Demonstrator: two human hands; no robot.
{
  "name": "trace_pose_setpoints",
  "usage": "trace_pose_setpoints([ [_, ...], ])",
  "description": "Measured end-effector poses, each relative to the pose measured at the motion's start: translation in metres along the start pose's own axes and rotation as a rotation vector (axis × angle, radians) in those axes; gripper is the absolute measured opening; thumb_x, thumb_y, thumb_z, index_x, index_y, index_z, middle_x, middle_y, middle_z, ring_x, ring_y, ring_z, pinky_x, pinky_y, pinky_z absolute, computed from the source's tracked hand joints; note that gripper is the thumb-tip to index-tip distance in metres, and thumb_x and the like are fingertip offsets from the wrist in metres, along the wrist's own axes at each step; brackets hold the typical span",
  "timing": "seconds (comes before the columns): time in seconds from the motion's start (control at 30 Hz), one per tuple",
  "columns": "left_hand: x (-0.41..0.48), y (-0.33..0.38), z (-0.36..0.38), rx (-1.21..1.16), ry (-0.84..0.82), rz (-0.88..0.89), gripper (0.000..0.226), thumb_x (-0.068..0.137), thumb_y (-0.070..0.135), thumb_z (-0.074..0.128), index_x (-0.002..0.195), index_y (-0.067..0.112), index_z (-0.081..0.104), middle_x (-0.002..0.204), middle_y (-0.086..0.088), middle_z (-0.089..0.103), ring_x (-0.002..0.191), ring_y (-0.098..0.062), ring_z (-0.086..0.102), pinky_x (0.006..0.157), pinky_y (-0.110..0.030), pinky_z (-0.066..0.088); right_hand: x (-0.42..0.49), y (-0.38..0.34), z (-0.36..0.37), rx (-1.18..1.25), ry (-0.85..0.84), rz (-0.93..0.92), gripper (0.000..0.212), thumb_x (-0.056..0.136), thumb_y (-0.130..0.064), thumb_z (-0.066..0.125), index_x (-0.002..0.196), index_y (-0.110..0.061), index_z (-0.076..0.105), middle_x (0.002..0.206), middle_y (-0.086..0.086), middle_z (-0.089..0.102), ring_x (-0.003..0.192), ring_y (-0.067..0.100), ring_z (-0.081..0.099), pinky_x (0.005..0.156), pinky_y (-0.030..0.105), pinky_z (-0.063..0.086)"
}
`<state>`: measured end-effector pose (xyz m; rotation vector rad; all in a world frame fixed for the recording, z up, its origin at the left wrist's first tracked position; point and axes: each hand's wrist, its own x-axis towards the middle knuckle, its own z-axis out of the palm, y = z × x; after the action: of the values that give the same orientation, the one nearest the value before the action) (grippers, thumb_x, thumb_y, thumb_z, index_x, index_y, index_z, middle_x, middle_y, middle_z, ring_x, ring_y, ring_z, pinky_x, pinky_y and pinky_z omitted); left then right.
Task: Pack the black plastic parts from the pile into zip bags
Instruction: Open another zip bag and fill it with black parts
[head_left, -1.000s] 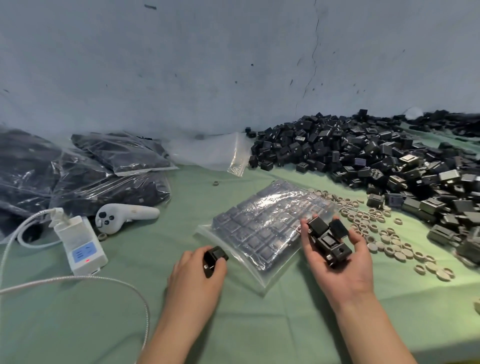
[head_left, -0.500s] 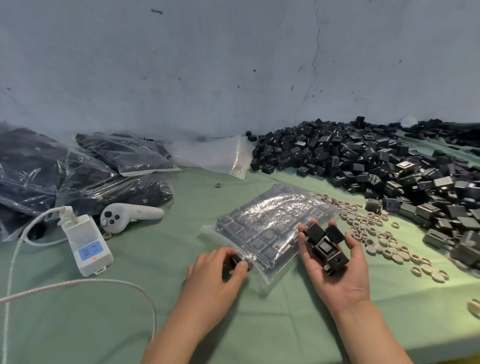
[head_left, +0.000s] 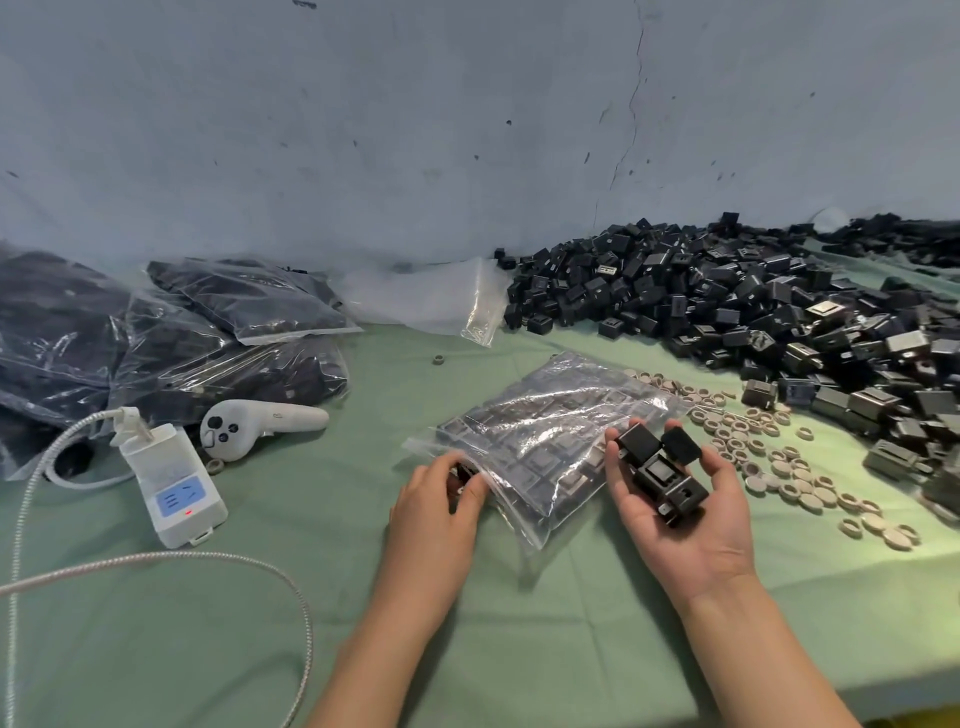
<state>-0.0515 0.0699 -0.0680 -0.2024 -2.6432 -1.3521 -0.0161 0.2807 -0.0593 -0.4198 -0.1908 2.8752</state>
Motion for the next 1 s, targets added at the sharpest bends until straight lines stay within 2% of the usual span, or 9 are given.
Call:
trace_pose_setpoints([
  [0.1,0.005,0.003,0.003,-0.048,0.06,-0.061,0.021,0.092,0.033,0.066,0.112,0.028,0.064,0.099,0.008,0.066,0.092,-0.016,0.062,0.088,-0.038,0.049,0.001,-0.002,0.003,0.012,-0.008,0.001,0.027,0.095,-0.03,0.055,0.112,-0.015,0.071,0.123,0.019,0.067,0.111,0.045,0.064,0.091,0.051,0.054],
  [0.23,0.007,0.011,0.007,-0.168,0.082,-0.127,0.011,0.088,0.03,0.071,0.091,0.035,0.061,0.081,0.02,0.066,0.074,0.006,0.061,0.07,-0.019,0.047,0.004,-0.005,0.006,0.018,-0.015,-0.002,0.029,0.096,-0.029,0.055,0.116,-0.015,0.069,0.125,0.02,0.066,0.11,0.046,0.064,0.09,0.051,0.054],
  [0.37,0.008,0.018,0.012,-0.176,0.1,-0.181,0.017,0.088,0.033,0.07,0.095,0.037,0.056,0.086,0.019,0.067,0.081,-0.005,0.065,0.076,-0.03,0.05,0.008,-0.007,0.01,0.02,-0.015,0.01,0.03,0.096,-0.03,0.055,0.119,-0.016,0.07,0.125,0.021,0.065,0.11,0.046,0.064,0.086,0.051,0.056],
  [0.47,0.007,0.022,0.012,-0.275,0.086,-0.2,0.018,0.091,0.024,0.067,0.098,0.035,0.055,0.092,0.016,0.068,0.08,0.001,0.065,0.075,-0.021,0.051,0.011,-0.009,0.012,0.021,-0.019,0.017,0.032,0.095,-0.029,0.057,0.121,-0.014,0.068,0.124,0.023,0.065,0.109,0.046,0.064,0.086,0.05,0.057],
  [0.57,0.006,0.021,0.008,-0.409,0.079,-0.271,0.024,0.098,0.011,0.053,0.12,0.021,0.053,0.091,0.002,0.074,0.08,-0.009,0.07,0.079,-0.032,0.054,0.016,-0.01,0.016,0.019,-0.024,0.015,0.033,0.094,-0.028,0.057,0.122,-0.014,0.067,0.123,0.021,0.066,0.109,0.045,0.065,0.087,0.051,0.057],
  [0.67,0.0,0.028,0.001,-0.835,0.053,-0.434,0.027,0.099,-0.004,0.042,0.121,0.011,0.05,0.085,-0.006,0.076,0.07,-0.014,0.074,0.064,-0.027,0.057,0.02,-0.012,0.02,0.002,-0.026,-0.002,0.031,0.094,-0.027,0.058,0.121,-0.015,0.069,0.123,0.022,0.065,0.11,0.045,0.064,0.087,0.051,0.057],
  [0.8,-0.006,0.041,-0.004,-1.224,-0.016,-0.563,0.013,0.097,0.003,0.052,0.107,-0.003,0.058,0.099,-0.022,0.071,0.086,-0.031,0.075,0.069,-0.033,0.062,0.027,-0.012,0.025,-0.002,-0.037,0.001,0.027,0.095,-0.027,0.058,0.113,-0.012,0.071,0.121,0.023,0.066,0.107,0.045,0.065,0.091,0.05,0.056],
  [0.87,-0.003,0.044,-0.002,-1.299,-0.033,-0.62,0.013,0.095,0.006,0.058,0.104,-0.003,0.057,0.103,-0.025,0.065,0.09,-0.036,0.074,0.074,-0.038,0.062,0.029,-0.011,0.027,-0.002,-0.05,0.011,0.026,0.096,-0.027,0.057,0.111,-0.011,0.07,0.121,0.024,0.066,0.107,0.046,0.065,0.094,0.05,0.054],
  [1.0,0.005,0.048,0.008,-1.326,-0.012,-0.682,0.025,0.094,0.005,0.061,0.113,-0.01,0.055,0.112,-0.029,0.065,0.094,-0.038,0.073,0.082,-0.044,0.061,0.035,-0.011,0.032,-0.003,-0.078,0.019,0.026,0.096,-0.027,0.056,0.115,-0.013,0.068,0.122,0.022,0.066,0.106,0.045,0.066,0.095,0.05,0.054],
])
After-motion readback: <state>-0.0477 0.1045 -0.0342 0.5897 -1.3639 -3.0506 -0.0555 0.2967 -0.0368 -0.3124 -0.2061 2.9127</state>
